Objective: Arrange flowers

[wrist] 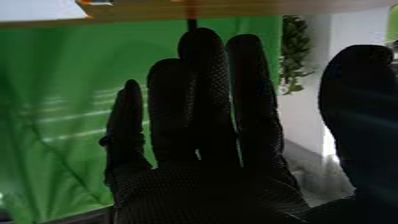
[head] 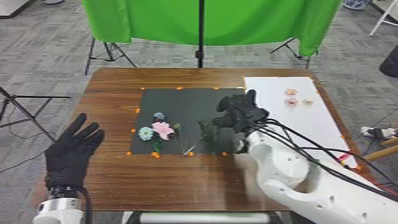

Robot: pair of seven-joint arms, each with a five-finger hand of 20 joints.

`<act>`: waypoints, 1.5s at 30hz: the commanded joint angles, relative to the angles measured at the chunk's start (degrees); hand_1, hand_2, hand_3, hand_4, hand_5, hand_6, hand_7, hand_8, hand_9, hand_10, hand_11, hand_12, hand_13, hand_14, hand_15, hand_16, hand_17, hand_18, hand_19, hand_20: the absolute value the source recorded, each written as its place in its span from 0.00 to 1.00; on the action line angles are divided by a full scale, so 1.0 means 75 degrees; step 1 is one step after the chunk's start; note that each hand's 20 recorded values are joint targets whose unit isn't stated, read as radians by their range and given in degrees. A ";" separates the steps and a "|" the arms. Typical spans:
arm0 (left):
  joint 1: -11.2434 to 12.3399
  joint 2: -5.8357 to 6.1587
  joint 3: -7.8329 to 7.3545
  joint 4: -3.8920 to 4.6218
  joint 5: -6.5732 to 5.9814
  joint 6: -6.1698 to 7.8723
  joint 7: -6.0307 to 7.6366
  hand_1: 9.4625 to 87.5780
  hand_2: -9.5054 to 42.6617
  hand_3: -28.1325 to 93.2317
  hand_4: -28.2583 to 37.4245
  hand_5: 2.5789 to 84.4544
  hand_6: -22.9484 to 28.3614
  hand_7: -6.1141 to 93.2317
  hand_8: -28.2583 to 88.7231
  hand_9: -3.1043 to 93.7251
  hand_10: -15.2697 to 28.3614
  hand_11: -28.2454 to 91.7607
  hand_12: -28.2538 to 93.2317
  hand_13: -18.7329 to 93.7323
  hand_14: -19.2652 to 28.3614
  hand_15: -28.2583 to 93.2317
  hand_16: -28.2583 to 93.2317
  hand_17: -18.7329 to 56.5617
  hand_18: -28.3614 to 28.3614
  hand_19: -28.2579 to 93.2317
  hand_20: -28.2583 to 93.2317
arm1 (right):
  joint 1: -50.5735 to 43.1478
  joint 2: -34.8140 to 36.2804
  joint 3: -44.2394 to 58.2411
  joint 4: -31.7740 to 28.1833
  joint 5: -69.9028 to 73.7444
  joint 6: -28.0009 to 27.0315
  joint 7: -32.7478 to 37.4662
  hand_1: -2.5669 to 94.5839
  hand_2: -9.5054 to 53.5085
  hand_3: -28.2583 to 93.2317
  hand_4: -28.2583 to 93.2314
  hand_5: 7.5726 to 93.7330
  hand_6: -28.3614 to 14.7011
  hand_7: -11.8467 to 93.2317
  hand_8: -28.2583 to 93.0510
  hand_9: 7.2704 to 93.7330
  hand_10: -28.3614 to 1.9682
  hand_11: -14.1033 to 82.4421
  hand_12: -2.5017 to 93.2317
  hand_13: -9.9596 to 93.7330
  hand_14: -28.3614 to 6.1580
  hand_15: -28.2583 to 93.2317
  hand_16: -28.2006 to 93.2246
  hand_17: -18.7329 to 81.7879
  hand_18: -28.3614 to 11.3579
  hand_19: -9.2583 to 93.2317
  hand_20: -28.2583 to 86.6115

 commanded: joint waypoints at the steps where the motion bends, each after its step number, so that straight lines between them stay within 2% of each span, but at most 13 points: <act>1: 0.0128 -0.0326 -0.0087 0.0027 0.0183 -0.0048 -0.0204 0.18 0.30 0.92 0.04 0.44 0.64 0.16 0.17 0.41 0.83 0.47 0.32 0.38 1.00 0.74 0.14 0.14 0.98 0.71 0.29 | -0.0370 0.0190 0.0322 -0.0164 0.0264 -0.0146 -0.0965 0.29 0.06 0.90 0.00 0.62 0.76 0.27 0.12 0.64 0.48 0.69 0.24 0.56 0.42 0.92 0.40 0.21 0.12 0.75 0.67; 4: 0.0112 -0.0334 -0.0071 0.0017 0.0213 -0.0067 -0.0210 0.18 0.30 0.92 0.04 0.44 0.64 0.16 0.17 0.41 0.83 0.47 0.32 0.38 1.00 0.74 0.14 0.14 0.98 0.71 0.29 | -0.0421 0.0060 0.0304 -0.0171 0.0206 -0.0351 -0.1165 0.29 0.06 0.90 0.00 0.62 0.76 0.27 0.12 0.62 0.48 0.70 0.24 0.55 0.42 0.92 0.39 0.21 0.12 0.75 0.67; 10: 0.0059 -0.0516 -0.0132 0.0036 0.0362 -0.0134 -0.0400 0.18 0.30 0.92 0.04 0.43 0.64 0.16 0.17 0.41 0.83 0.47 0.32 0.38 0.99 0.74 0.14 0.14 0.98 0.71 0.29 | -0.0411 -0.0175 0.0181 -0.0061 0.0169 -0.0674 -0.1129 0.28 0.07 0.91 0.00 0.62 0.77 0.27 0.11 0.62 0.47 0.70 0.24 0.55 0.42 0.92 0.39 0.21 0.12 0.74 0.67; 13: 0.0091 -0.0364 -0.0081 0.0021 0.0214 -0.0040 -0.0243 0.18 0.30 0.92 0.04 0.43 0.64 0.16 0.17 0.41 0.83 0.47 0.32 0.38 0.99 0.74 0.14 0.14 0.98 0.71 0.29 | -0.0461 -0.0217 0.0127 -0.0007 0.0122 -0.0866 -0.1170 0.28 0.07 0.91 0.00 0.61 0.78 0.27 0.11 0.61 0.47 0.70 0.24 0.55 0.41 0.93 0.39 0.21 0.12 0.74 0.67; 17: 0.0082 -0.0423 -0.0111 0.0017 0.0241 -0.0053 -0.0287 0.18 0.30 0.92 0.04 0.43 0.64 0.16 0.17 0.41 0.83 0.47 0.32 0.38 0.99 0.74 0.14 0.14 0.98 0.71 0.29 | -0.0550 -0.0207 0.0002 -0.0047 -0.0069 -0.1016 -0.1243 0.28 0.08 0.91 0.00 0.62 0.78 0.27 0.11 0.61 0.47 0.71 0.24 0.55 0.41 0.93 0.39 0.21 0.12 0.74 0.67; 20: 0.0050 -0.0277 -0.0031 0.0035 0.0091 -0.0017 -0.0148 0.18 0.30 0.92 0.04 0.43 0.64 0.16 0.17 0.41 0.83 0.47 0.32 0.38 0.99 0.74 0.14 0.14 0.98 0.71 0.29 | -0.0584 -0.0148 -0.0094 -0.0073 -0.0045 -0.1071 -0.1165 0.28 0.08 0.91 0.00 0.62 0.79 0.27 0.11 0.61 0.47 0.71 0.24 0.55 0.40 0.93 0.39 0.20 0.12 0.74 0.67; 22: 0.0049 -0.0323 -0.0050 0.0035 0.0169 -0.0026 -0.0218 0.18 0.30 0.92 0.04 0.43 0.64 0.16 0.17 0.41 0.83 0.47 0.32 0.39 0.99 0.74 0.14 0.14 0.98 0.71 0.29 | -0.0607 -0.0061 -0.0159 -0.0077 -0.0064 -0.1066 -0.1119 0.28 0.08 0.91 0.00 0.63 0.79 0.27 0.11 0.61 0.47 0.71 0.24 0.55 0.40 0.93 0.39 0.20 0.12 0.74 0.67; 27: 0.0072 -0.0361 -0.0047 0.0022 0.0191 -0.0025 -0.0246 0.18 0.30 0.92 0.04 0.43 0.64 0.16 0.17 0.41 0.83 0.47 0.32 0.39 1.00 0.74 0.14 0.14 0.98 0.71 0.29 | -0.0687 0.0143 -0.0138 -0.0086 -0.0054 -0.1147 -0.1040 0.28 0.09 0.91 0.00 0.64 0.79 0.27 0.12 0.61 0.46 0.70 0.24 0.55 0.40 0.93 0.39 0.20 0.11 0.74 0.67; 32: 0.0147 -0.0265 -0.0028 -0.0010 0.0077 0.0042 -0.0129 0.18 0.30 0.92 0.04 0.44 0.64 0.16 0.17 0.41 0.84 0.47 0.32 0.38 0.99 0.74 0.14 0.14 0.98 0.71 0.29 | -0.0761 0.0354 -0.0122 -0.0140 -0.0111 -0.1104 -0.1117 0.28 0.09 0.91 0.00 0.64 0.79 0.27 0.12 0.61 0.46 0.70 0.24 0.55 0.40 0.93 0.39 0.20 0.11 0.74 0.67; 38: 0.0163 -0.0431 -0.0102 -0.0027 0.0248 -0.0021 -0.0309 0.18 0.30 0.92 0.04 0.44 0.64 0.16 0.17 0.41 0.83 0.47 0.32 0.39 1.00 0.74 0.14 0.14 0.98 0.71 0.29 | -0.0821 0.0635 -0.0021 -0.0183 -0.0134 -0.1012 -0.1155 0.28 0.09 0.91 0.00 0.65 0.79 0.27 0.12 0.62 0.46 0.70 0.24 0.55 0.40 0.93 0.39 0.20 0.11 0.74 0.67; 42: 0.0223 -0.0484 -0.0142 -0.0047 0.0257 0.0009 -0.0315 0.18 0.31 0.92 0.04 0.44 0.64 0.16 0.17 0.41 0.83 0.47 0.32 0.38 1.00 0.74 0.14 0.14 0.98 0.71 0.29 | -0.0901 0.0689 0.0125 -0.0220 -0.0113 -0.0983 -0.1130 0.28 0.09 0.91 0.00 0.65 0.79 0.27 0.12 0.62 0.46 0.70 0.23 0.55 0.40 0.93 0.39 0.21 0.12 0.74 0.67; 43: 0.0212 -0.0551 -0.0175 -0.0045 0.0333 -0.0032 -0.0438 0.18 0.31 0.92 0.04 0.44 0.64 0.16 0.17 0.41 0.83 0.47 0.32 0.38 1.00 0.74 0.14 0.14 0.98 0.71 0.29 | -0.0978 0.0703 0.0195 -0.0255 -0.0098 -0.0976 -0.1112 0.28 0.09 0.91 0.00 0.65 0.79 0.27 0.12 0.62 0.46 0.69 0.23 0.55 0.40 0.93 0.39 0.21 0.12 0.74 0.68; 45: 0.0234 -0.0556 -0.0162 -0.0053 0.0325 -0.0008 -0.0426 0.18 0.31 0.92 0.04 0.44 0.64 0.16 0.17 0.41 0.83 0.47 0.32 0.38 1.00 0.74 0.14 0.14 0.98 0.71 0.29 | -0.1052 0.0660 0.0287 -0.0292 -0.0067 -0.0918 -0.1076 0.28 0.10 0.91 0.00 0.65 0.79 0.27 0.11 0.63 0.46 0.69 0.23 0.55 0.40 0.93 0.39 0.21 0.11 0.74 0.68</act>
